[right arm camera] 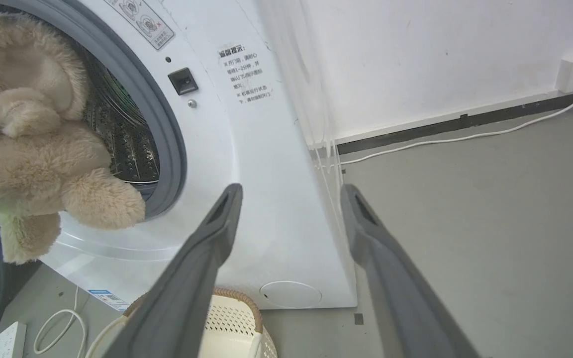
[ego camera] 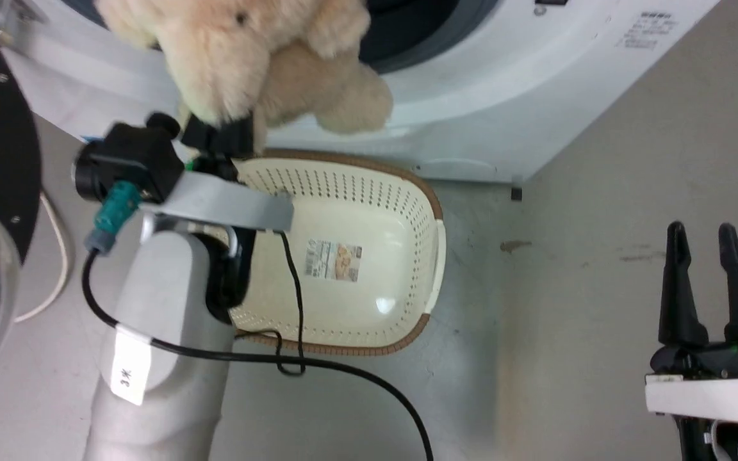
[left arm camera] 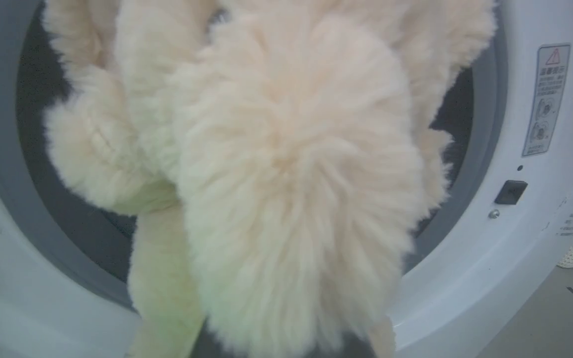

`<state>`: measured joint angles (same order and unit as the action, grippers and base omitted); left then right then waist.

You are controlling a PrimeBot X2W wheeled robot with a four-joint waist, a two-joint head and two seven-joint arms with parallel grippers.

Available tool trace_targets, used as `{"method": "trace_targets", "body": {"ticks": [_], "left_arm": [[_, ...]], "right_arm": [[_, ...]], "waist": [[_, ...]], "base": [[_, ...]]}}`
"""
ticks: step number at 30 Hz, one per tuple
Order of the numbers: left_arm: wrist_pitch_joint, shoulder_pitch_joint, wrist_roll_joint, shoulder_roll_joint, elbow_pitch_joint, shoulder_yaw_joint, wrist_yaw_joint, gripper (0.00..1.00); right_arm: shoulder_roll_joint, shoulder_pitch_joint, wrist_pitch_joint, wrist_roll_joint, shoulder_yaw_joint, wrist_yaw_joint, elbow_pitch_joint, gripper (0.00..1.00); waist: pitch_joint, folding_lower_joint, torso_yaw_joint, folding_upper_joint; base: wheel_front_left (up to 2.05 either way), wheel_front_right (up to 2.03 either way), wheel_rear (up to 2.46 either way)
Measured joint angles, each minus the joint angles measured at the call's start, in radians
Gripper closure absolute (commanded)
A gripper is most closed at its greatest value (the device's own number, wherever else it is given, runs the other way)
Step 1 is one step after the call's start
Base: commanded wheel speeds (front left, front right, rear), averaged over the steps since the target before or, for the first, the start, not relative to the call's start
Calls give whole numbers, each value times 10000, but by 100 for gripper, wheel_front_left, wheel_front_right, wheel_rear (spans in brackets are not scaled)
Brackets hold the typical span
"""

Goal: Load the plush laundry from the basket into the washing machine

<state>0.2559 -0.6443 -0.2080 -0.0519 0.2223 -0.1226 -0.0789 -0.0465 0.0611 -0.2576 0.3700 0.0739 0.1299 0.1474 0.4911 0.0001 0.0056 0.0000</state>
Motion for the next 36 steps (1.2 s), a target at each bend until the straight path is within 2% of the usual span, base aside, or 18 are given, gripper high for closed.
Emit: {"method": "trace_targets", "body": {"ticks": [20,36], "left_arm": [[2,-3136,752,-81,232,1135,-387,100],[0,-5696,995,-1072,1423,1095,-472,100]], "right_arm": [[-2,624,0,0,-173,0,533,0],[-2,658,0,176,-267,0,771,0]], "waist": [[2245,1,-593,0],[3481,0,-1065,0]], "base": [[0,0,0],[0,0,0]]}}
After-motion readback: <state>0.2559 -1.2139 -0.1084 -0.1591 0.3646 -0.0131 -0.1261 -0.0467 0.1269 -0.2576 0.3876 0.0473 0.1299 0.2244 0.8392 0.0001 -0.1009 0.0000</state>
